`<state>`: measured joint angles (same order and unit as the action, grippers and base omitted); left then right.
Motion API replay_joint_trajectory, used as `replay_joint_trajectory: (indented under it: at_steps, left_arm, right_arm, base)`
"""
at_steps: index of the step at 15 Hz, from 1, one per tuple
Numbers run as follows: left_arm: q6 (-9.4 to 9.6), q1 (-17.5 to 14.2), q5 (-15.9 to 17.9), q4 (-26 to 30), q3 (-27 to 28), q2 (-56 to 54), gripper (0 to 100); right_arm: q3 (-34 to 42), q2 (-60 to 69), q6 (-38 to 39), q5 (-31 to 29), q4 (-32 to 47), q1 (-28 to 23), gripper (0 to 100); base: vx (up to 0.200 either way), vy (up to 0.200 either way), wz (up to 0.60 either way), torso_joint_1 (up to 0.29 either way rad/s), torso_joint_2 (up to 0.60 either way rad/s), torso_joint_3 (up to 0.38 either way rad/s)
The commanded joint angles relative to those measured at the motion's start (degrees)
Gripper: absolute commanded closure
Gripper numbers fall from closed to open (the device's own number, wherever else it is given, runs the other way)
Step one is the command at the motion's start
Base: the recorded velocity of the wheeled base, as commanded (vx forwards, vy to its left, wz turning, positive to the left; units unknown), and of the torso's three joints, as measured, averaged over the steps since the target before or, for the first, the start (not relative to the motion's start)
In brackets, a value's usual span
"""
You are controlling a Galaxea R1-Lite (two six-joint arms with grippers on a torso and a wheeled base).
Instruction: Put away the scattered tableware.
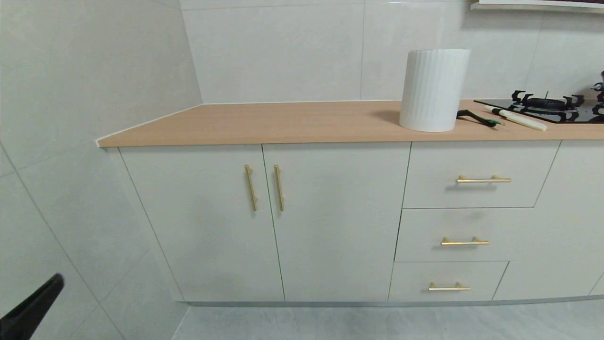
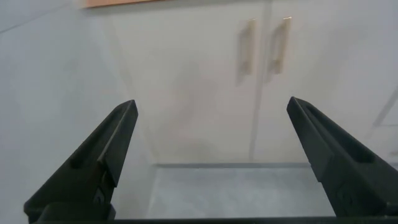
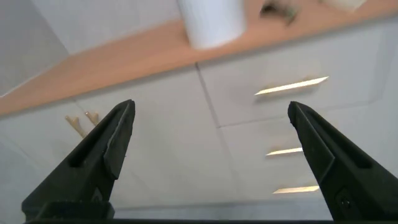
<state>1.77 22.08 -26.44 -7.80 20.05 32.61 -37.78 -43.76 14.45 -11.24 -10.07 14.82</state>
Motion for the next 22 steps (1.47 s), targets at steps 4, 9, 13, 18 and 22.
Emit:
replay_joint_trajectory:
  at_steps: [4, 9, 13, 18, 22]
  left_arm:
    - [1.92, -11.62, 2.80, 14.04, -2.39, -27.34, 0]
    - [2.19, -20.50, 1.83, 13.34, -3.53, -28.65, 0]
    - [6.93, -22.52, 6.58, 11.14, -14.34, -32.61, 0]
    - [0.96, -22.52, 23.28, 7.63, -19.09, -32.61, 0]
    - [0.25, -22.17, 28.55, 7.98, -20.05, -32.61, 0]
  right_arm:
    - [8.07, 36.82, -9.08, -1.33, 22.20, -7.18, 0]
    - [16.16, 42.45, -9.08, -2.21, 26.59, -15.44, 0]
    - [27.67, 43.68, -13.92, -5.55, 25.01, -15.09, 0]
    - [37.78, 43.68, -17.17, 8.60, 7.17, -15.09, 0]
    - [37.78, 43.50, -16.73, 12.65, 10.16, -14.74, 0]
  base:
    - [0.000, 0.000, 0.00, 0.000, 0.00, 0.000]
    - [0.000, 0.000, 0.00, 0.000, 0.00, 0.000]
    - [0.000, 0.000, 0.00, 0.000, 0.00, 0.000]
    - [0.000, 0.000, 0.00, 0.000, 0.00, 0.000]
    - [0.000, 0.000, 0.00, 0.000, 0.00, 0.000]
